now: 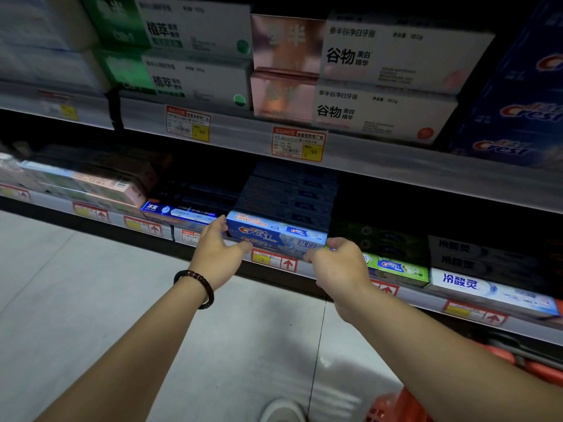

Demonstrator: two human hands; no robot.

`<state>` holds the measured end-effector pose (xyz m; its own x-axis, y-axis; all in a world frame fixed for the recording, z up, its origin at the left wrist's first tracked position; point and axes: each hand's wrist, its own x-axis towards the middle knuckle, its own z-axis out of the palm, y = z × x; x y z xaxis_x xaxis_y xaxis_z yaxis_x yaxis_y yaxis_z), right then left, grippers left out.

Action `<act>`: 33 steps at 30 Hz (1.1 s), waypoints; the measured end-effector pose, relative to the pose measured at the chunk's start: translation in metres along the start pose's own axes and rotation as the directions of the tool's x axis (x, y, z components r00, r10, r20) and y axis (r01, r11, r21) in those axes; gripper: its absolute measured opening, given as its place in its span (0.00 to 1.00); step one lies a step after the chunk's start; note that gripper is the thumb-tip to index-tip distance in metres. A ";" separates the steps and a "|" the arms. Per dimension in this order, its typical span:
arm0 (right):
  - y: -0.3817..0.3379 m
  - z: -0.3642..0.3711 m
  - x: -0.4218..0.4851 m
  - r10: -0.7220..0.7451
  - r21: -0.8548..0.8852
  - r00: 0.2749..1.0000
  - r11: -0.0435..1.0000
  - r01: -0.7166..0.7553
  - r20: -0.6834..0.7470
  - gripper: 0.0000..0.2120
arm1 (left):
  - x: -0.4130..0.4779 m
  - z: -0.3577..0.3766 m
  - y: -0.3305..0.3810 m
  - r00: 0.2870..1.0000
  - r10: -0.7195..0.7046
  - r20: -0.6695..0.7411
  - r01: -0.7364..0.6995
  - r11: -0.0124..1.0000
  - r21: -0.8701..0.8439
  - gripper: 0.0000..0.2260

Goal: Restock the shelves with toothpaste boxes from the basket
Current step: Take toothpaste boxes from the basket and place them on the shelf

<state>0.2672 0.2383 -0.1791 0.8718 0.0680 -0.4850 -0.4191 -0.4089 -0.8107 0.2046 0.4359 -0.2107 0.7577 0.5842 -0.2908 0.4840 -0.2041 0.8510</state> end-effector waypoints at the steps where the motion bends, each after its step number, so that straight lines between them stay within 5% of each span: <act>1: 0.001 0.000 0.000 -0.001 0.005 1.000 1.000 0.001 0.006 0.14 | -0.001 0.001 -0.001 1.000 -0.014 0.009 0.015 0.999 -0.028 0.34; 15: -0.001 0.002 -0.007 -0.029 -0.025 0.997 0.999 0.031 0.070 0.17 | -0.001 0.010 0.000 0.998 0.002 -0.061 0.001 0.998 0.058 0.33; 29: -0.003 -0.005 -0.001 0.036 0.006 0.999 0.999 -0.036 0.036 0.16 | -0.010 0.008 0.015 0.997 -0.019 -0.070 0.015 0.998 -0.054 0.30; 32: -0.007 -0.007 -0.005 0.043 0.018 0.999 0.999 -0.043 0.003 0.09 | -0.015 0.007 0.021 0.997 -0.031 -0.068 0.027 0.998 -0.059 0.29; 33: -0.008 -0.008 -0.007 0.039 0.025 0.999 0.999 -0.039 -0.013 0.13 | -0.017 0.006 0.022 0.997 -0.043 -0.069 0.039 0.997 -0.062 0.29</act>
<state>0.2659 0.2340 -0.1669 0.8580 0.0397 -0.5120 -0.4590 -0.3881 -0.7992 0.2050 0.4161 -0.1895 0.7044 0.6450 -0.2963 0.4847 -0.1321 0.8646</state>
